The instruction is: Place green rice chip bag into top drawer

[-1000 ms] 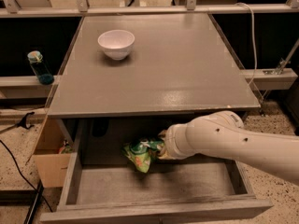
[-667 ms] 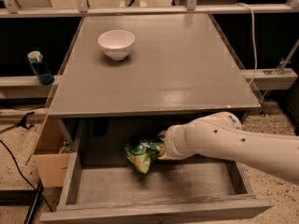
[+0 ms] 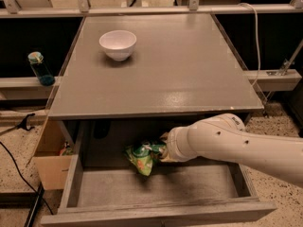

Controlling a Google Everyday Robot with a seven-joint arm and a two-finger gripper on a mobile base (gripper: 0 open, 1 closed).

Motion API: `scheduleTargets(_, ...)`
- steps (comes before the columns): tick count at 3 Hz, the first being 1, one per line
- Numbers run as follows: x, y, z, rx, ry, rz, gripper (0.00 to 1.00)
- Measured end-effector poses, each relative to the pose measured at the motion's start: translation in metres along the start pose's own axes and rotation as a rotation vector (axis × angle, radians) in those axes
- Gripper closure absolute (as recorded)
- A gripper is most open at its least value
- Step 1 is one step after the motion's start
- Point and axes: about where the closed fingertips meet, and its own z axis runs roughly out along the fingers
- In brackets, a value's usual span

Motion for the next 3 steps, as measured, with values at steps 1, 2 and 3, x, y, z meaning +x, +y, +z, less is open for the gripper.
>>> scheduleTargets(1, 0.0000, 0.0000, 0.0000, 0.000, 0.000, 0.000, 0.26)
scheduleTargets(2, 0.0001, 0.0000, -0.0002, 0.000, 0.001, 0.000, 0.00)
scheduleTargets(3, 0.0040, -0.0003, -0.0054, 0.005, 0.016, 0.000, 0.00)
